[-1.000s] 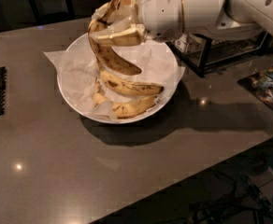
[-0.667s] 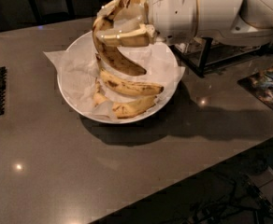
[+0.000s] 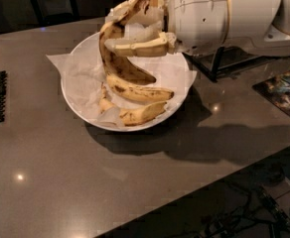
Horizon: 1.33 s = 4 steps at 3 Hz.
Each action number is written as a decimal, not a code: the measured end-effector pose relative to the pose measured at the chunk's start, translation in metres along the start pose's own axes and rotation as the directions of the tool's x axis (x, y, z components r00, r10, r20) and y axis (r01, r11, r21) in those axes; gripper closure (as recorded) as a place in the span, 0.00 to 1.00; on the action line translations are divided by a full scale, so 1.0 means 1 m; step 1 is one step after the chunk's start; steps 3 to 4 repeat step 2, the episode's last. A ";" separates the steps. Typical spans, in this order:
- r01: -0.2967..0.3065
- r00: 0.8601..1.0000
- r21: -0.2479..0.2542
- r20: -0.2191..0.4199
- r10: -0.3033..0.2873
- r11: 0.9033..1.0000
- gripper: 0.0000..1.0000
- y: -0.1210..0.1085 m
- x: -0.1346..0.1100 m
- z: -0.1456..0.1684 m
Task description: Pick banana from white bowl
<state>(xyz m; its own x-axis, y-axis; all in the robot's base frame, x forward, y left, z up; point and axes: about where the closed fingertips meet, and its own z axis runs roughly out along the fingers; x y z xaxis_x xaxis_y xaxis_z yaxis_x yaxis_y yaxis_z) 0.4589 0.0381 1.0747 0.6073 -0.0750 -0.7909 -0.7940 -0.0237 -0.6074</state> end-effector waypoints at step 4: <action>-0.015 0.999 -0.047 0.042 0.017 0.999 1.00 0.011 -0.004 0.004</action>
Offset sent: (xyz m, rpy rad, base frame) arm -0.0096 0.0037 -0.0033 0.0060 0.0186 0.0536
